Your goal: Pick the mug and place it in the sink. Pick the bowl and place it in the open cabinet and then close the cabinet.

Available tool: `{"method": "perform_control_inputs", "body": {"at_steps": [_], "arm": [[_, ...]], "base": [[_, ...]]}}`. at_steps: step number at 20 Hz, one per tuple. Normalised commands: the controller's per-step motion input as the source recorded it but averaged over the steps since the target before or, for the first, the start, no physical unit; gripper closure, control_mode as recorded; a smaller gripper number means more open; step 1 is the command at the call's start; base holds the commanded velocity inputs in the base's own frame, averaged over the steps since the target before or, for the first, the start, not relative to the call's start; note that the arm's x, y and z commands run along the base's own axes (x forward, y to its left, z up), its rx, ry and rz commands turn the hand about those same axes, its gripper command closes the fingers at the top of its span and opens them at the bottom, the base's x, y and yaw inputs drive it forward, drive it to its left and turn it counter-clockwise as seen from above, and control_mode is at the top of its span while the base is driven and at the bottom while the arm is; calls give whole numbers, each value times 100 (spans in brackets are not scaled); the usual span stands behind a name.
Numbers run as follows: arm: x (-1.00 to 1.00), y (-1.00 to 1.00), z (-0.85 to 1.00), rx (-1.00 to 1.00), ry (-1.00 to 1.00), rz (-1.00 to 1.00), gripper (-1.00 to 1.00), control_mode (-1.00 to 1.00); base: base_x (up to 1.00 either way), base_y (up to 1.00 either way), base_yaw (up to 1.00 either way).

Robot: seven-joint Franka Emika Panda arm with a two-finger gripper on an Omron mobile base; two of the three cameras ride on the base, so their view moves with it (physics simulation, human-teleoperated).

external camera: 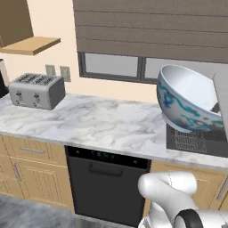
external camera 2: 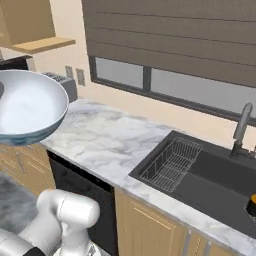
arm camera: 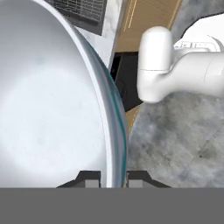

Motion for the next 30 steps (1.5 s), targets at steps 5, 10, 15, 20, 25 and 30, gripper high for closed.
{"method": "perform_control_inputs", "body": {"at_steps": [5,10,15,20,25,30], "arm": [[0,0,0,0,0,0,100,100],[0,0,0,0,0,0,100,100],[0,0,0,0,0,0,100,100],[0,0,0,0,0,0,100,100],[0,0,0,0,0,0,100,100],[0,0,0,0,0,0,100,100]], "base": [[-6,29,54],[-30,65,46],[-35,90,47],[-26,93,54],[-8,68,74],[-1,11,92]]}}
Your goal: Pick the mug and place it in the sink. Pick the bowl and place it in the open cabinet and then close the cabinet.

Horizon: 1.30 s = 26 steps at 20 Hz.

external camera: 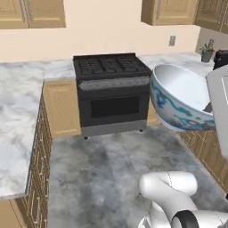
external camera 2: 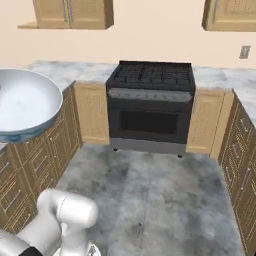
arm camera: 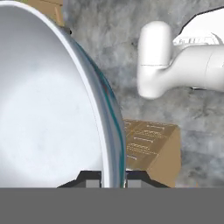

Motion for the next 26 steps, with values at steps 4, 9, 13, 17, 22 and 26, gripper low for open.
{"method": "perform_control_inputs", "body": {"at_steps": [4,9,13,17,22,26], "arm": [[0,0,0,0,0,0,100,100],[0,0,0,0,0,0,100,100],[0,0,0,0,0,0,100,100],[0,0,0,0,0,0,100,100],[0,0,0,0,0,0,100,100],[0,0,0,0,0,0,100,100]], "base": [[-5,0,87],[-22,-1,82],[-16,0,80],[-12,1,77],[-15,6,74],[-18,12,73]]}}
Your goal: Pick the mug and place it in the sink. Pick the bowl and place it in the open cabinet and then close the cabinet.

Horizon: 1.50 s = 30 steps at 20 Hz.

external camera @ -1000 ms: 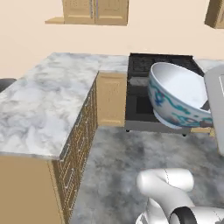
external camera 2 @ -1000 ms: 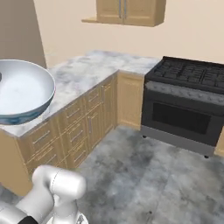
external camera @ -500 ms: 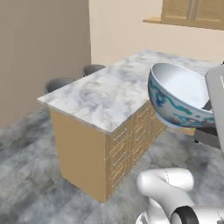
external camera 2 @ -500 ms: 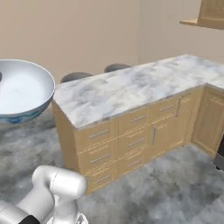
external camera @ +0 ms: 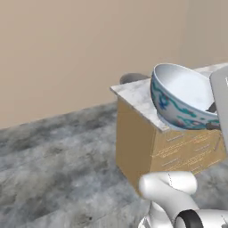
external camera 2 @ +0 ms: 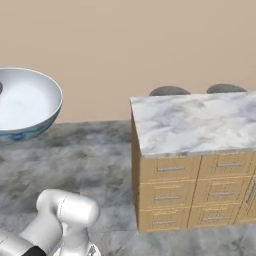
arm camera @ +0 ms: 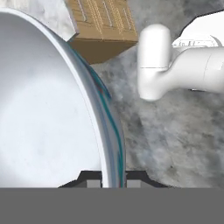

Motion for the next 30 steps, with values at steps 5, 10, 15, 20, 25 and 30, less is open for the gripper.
{"method": "perform_control_inputs", "body": {"at_steps": [5,10,15,20,25,30], "arm": [[0,0,0,0,0,0,100,100],[0,0,0,0,0,0,100,100],[0,0,0,0,0,0,100,100],[0,0,0,0,0,0,100,100],[0,0,0,0,0,0,100,100],[0,0,0,0,0,0,100,100]], "base": [[-14,12,73],[-2,8,72],[0,6,67],[0,7,68],[0,3,67],[0,1,54]]}}
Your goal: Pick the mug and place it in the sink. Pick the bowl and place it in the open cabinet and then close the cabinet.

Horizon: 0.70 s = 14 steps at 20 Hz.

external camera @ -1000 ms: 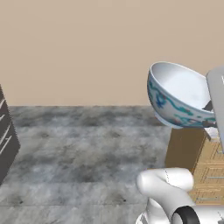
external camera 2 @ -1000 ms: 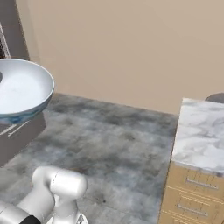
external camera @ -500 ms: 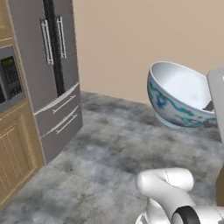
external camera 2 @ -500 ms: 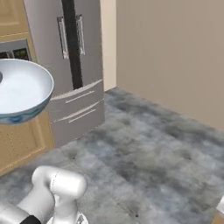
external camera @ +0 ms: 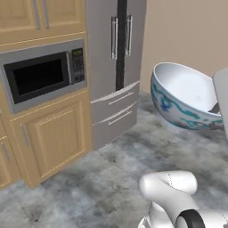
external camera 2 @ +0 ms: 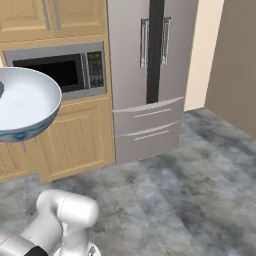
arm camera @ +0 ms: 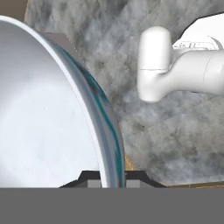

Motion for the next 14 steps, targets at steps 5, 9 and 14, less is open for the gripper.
{"method": "perform_control_inputs", "body": {"at_steps": [5,9,14], "arm": [[0,0,0,0,0,0,100,100],[0,0,0,0,0,0,100,100],[0,0,0,0,0,0,100,100]], "base": [[0,16,38],[0,29,11],[0,72,4]]}}
